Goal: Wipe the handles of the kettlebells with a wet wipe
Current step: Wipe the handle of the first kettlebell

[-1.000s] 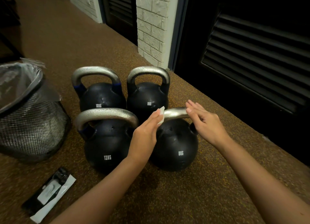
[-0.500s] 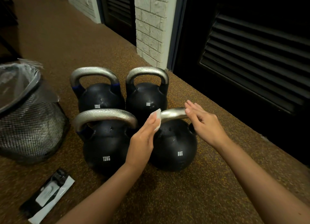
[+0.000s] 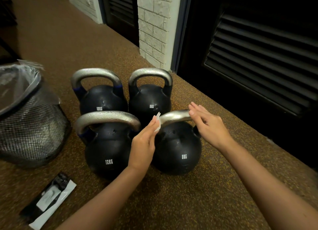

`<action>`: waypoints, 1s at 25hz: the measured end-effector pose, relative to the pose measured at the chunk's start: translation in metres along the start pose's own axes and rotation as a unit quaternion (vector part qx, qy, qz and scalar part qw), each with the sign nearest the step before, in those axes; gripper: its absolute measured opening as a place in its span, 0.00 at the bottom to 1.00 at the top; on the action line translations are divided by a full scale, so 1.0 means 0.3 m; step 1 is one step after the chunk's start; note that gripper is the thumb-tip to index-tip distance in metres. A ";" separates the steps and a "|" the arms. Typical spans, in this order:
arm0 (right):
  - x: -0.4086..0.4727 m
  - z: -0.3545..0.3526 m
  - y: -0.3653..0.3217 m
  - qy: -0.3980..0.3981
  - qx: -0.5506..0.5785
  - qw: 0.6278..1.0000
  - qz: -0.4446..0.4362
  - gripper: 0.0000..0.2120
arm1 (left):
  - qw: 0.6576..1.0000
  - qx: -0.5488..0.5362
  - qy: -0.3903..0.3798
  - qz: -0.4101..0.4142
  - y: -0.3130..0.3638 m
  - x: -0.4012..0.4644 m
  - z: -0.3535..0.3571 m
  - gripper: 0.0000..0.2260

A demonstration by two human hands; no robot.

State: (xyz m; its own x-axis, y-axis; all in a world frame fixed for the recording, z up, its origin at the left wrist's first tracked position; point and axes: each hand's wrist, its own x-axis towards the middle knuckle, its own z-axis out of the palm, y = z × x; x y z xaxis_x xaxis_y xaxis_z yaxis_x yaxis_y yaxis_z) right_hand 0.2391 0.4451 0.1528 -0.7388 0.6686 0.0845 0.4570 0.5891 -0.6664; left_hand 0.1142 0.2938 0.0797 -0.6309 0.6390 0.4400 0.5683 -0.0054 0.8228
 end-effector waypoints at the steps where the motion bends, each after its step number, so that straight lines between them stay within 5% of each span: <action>1: 0.000 0.000 -0.002 0.000 0.001 1.000 0.001 0.21 | 1.000 -0.006 0.003 -0.016 0.004 0.011 -0.005 0.18; 9: 0.000 -0.001 -0.002 -0.001 -0.007 1.000 -0.001 0.20 | 0.993 0.061 -0.048 0.089 -0.001 0.008 0.011 0.17; 13: 0.001 0.003 -0.001 0.001 0.003 1.000 0.003 0.21 | 0.998 0.047 -0.032 0.033 -0.030 -0.042 -0.016 0.19; 18: 0.000 0.004 -0.003 0.003 -0.001 1.000 0.004 0.20 | 0.982 0.152 -0.051 0.097 -0.062 -0.064 0.009 0.21; 22: 0.000 0.005 -0.005 0.008 0.004 1.000 0.003 0.20 | 0.993 0.112 -0.023 0.022 -0.076 -0.093 0.017 0.21; 25: 0.002 0.007 -0.008 0.011 0.007 1.000 0.008 0.20 | 0.993 0.108 -0.018 0.039 -0.057 -0.079 0.029 0.21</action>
State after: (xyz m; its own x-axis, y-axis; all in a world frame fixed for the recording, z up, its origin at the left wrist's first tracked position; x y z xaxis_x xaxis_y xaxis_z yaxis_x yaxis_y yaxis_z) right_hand 0.2366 0.4431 0.1528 -0.7211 0.6870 0.0896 0.4608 0.5721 -0.6785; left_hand 0.1241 0.2854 0.0518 -0.5643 0.6697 0.4827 0.7171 0.1081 0.6885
